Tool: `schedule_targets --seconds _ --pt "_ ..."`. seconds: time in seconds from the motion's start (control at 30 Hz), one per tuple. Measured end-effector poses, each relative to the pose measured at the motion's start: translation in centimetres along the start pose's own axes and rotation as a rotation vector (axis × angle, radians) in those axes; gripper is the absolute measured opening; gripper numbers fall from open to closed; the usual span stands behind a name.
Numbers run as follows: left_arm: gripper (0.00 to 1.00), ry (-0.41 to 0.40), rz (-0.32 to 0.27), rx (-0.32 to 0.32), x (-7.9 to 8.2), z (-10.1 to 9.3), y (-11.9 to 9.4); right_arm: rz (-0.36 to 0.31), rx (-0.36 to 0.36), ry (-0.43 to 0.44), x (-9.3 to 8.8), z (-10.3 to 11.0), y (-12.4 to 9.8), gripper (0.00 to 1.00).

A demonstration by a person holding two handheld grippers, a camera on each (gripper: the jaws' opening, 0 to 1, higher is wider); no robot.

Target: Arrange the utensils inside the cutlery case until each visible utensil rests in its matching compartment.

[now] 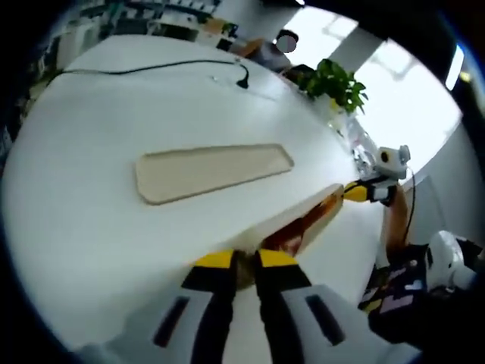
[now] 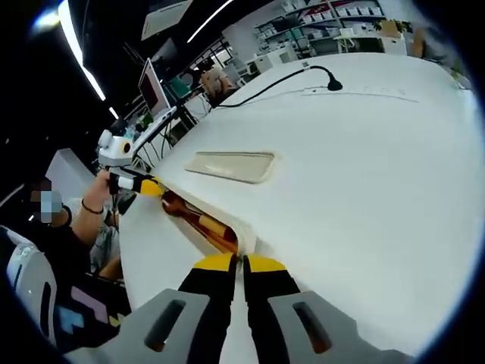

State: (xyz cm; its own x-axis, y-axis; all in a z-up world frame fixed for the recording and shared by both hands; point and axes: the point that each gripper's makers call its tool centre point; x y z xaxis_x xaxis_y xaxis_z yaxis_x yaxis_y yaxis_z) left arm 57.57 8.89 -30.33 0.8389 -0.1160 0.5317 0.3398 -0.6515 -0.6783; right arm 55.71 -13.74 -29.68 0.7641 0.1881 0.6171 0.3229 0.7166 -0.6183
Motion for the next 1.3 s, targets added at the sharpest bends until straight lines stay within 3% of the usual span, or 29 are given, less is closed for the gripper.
schedule_targets --seconds 0.27,0.6,1.03,1.3 --pt "0.1 0.025 0.023 -0.032 0.3 -1.3 1.5 -0.031 -0.023 0.029 -0.3 -1.2 -1.0 0.02" --pt "0.11 0.039 0.011 -0.039 0.6 -1.1 2.0 -0.069 -0.003 0.002 -0.1 -1.5 -0.9 0.03" --pt "0.18 0.082 0.017 -0.039 0.3 -0.7 2.3 -0.072 0.0 -0.033 -0.6 -1.2 -0.4 0.06" --pt "0.23 0.079 -0.046 -0.068 1.1 -1.3 1.0 -0.086 -0.008 -0.073 -0.3 -1.0 -0.8 0.09"
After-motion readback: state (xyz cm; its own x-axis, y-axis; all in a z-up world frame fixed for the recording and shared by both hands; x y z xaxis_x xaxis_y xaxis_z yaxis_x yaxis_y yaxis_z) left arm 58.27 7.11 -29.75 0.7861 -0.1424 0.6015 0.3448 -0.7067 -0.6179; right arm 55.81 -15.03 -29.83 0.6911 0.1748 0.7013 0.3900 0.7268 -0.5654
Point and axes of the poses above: the point that each gripper's makers call its tool centre point, and the gripper's own axes: y roughly forward along the fingers, z roughly to its left, x roughly out of its top, and after that the axes turned 1 degree about z, right-handed
